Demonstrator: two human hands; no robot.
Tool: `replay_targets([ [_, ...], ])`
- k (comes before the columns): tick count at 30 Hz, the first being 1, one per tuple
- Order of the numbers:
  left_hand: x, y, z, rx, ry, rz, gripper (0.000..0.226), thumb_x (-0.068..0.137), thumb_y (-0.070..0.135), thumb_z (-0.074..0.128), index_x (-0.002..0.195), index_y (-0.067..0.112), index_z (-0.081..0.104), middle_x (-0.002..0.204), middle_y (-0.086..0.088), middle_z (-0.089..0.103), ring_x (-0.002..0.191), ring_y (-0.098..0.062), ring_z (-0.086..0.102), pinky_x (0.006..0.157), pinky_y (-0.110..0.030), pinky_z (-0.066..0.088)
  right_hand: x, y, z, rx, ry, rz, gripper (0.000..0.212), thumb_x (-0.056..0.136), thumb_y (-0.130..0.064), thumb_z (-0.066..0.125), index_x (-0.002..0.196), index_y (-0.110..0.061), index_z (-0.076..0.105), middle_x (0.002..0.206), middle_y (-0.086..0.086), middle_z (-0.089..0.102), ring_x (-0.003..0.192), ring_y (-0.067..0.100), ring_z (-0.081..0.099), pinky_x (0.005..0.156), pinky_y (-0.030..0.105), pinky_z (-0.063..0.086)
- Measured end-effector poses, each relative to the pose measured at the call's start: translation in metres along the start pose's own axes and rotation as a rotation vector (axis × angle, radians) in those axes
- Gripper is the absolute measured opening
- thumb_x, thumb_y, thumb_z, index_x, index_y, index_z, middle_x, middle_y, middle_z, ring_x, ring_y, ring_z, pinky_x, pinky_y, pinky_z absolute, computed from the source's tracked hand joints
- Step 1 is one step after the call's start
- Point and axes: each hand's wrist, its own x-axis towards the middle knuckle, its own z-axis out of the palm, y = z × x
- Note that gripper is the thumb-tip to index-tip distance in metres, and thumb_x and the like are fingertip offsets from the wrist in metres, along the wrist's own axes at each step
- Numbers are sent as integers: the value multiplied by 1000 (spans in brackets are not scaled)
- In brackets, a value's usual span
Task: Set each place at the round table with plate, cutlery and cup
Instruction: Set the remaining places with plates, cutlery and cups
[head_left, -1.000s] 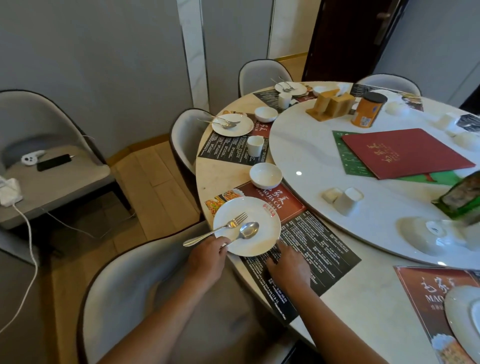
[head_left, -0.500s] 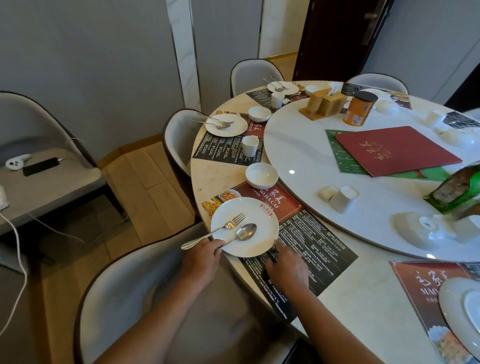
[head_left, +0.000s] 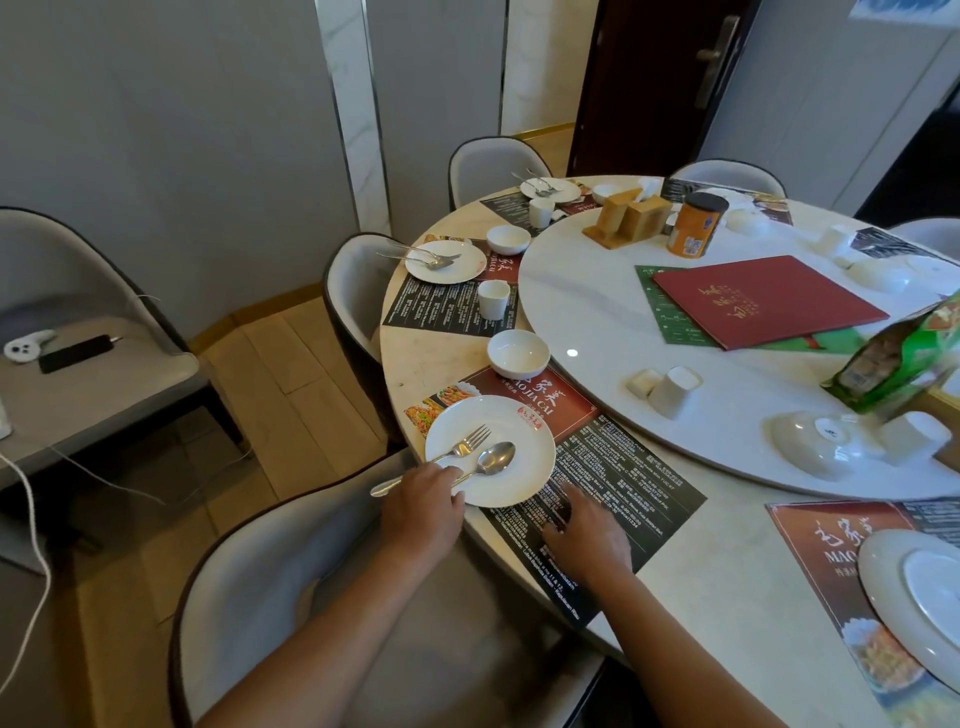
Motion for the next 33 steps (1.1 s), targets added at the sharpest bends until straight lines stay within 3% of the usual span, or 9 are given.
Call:
replay_targets([
  [6, 5, 40, 3, 15, 9, 169, 45, 98, 40, 53, 141, 25, 54, 137, 0, 59, 129, -23, 49, 101, -40, 47, -17, 22, -21, -83, 178, 24, 77, 94, -55, 57, 156, -29, 20, 158, 3, 34, 144, 26, 34, 109, 45, 42],
  [14, 45, 125, 22, 28, -30, 245, 48, 100, 43, 49, 145, 25, 47, 149, -3, 49, 139, -27, 39, 113, -47, 36, 19, 65, -60, -115, 320, 27, 70, 90, -58, 55, 149, -26, 34, 152, 0, 43, 137, 25, 39, 110, 44, 39],
  [22, 126, 209, 45, 40, -33, 281, 44, 101, 38, 51, 140, 19, 53, 132, -4, 60, 123, -25, 51, 100, -42, 46, 97, 115, -102, -83, 315, 101, 67, 94, -53, 53, 147, -15, 39, 149, 6, 47, 132, 28, 46, 104, 42, 43],
  [27, 183, 245, 65, 73, -104, 234, 42, 101, 33, 51, 140, 18, 49, 131, -6, 57, 119, -27, 51, 91, -41, 46, 147, 142, -114, -61, 263, 107, 56, 94, -50, 54, 139, -18, 49, 144, 2, 49, 129, 24, 47, 98, 38, 45],
  [33, 234, 258, 86, 94, -330, 220, 62, 95, 29, 52, 154, 23, 30, 144, -7, 45, 130, -30, 42, 101, -42, 42, 157, 154, -104, -118, 325, 57, 47, 93, -47, 53, 131, -21, 58, 137, -1, 55, 126, 20, 48, 99, 34, 45],
])
